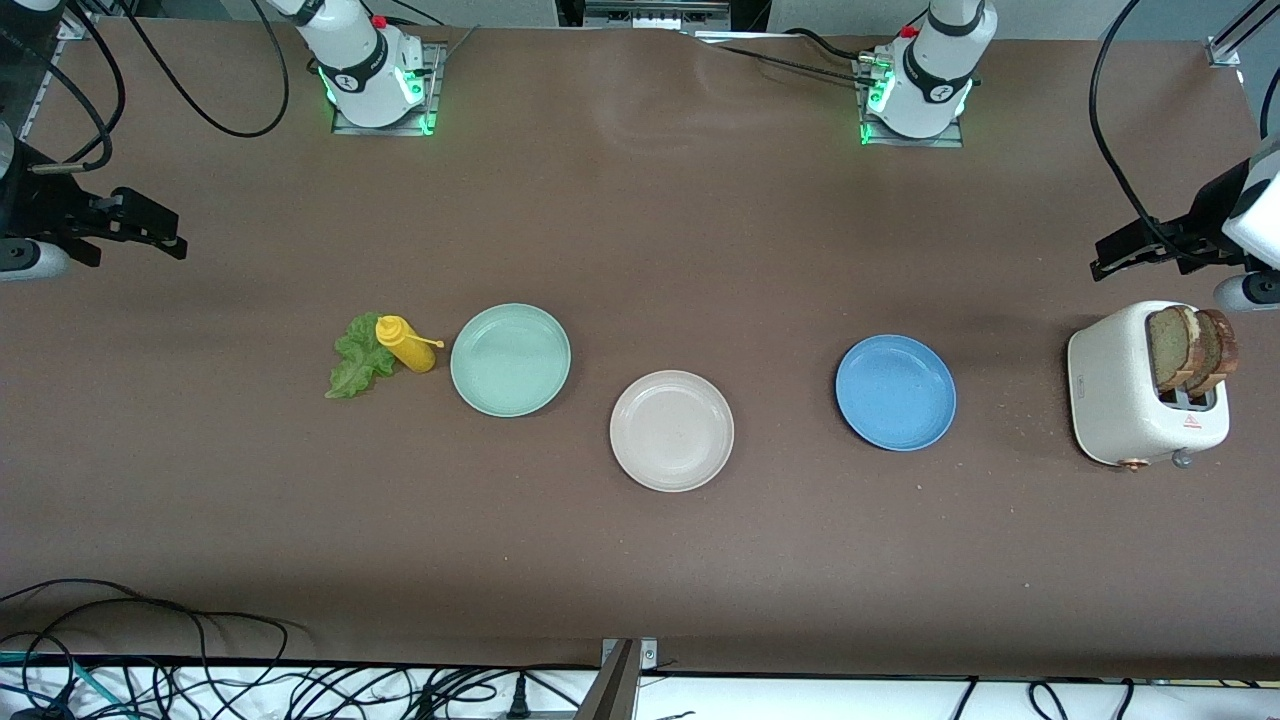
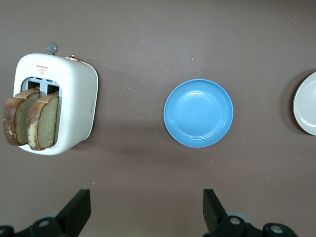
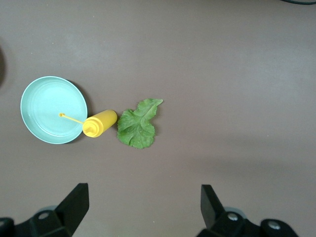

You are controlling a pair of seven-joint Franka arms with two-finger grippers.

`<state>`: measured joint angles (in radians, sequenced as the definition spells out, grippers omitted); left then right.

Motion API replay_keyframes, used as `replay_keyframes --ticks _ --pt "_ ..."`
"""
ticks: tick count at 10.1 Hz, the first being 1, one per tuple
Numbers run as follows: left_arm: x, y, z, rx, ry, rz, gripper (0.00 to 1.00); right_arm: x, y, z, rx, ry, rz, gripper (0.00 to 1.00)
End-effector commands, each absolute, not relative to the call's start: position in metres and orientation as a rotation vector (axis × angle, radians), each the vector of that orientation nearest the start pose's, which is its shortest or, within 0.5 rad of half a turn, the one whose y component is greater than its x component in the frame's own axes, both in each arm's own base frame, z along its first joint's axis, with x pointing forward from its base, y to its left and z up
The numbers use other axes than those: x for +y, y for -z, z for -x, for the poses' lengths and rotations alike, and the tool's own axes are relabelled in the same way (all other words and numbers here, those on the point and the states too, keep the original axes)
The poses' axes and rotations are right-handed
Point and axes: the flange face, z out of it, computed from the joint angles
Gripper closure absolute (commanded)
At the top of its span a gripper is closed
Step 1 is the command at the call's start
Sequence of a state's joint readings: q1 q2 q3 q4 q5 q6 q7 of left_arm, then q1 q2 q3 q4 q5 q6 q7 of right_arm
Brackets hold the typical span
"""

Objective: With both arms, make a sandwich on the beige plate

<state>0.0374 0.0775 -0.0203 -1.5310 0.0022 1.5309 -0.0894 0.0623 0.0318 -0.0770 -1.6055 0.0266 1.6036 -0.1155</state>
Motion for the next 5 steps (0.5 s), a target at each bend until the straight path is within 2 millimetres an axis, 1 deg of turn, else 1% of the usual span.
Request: replay_keyframes --ticks 1,5 --pt "0.0132 -0.6023 -0.5759 -0.137 -0.134 3.152 0.0 -0.0074 -0.5996 -0.5688 -0.173 -0.028 3.092 0.0" --pt "0.0177 -0.6021 -0.5754 -0.152 -0.139 3.158 0.0 -0.0073 -0.5987 -0.5677 -0.173 -0.044 3.091 0.0"
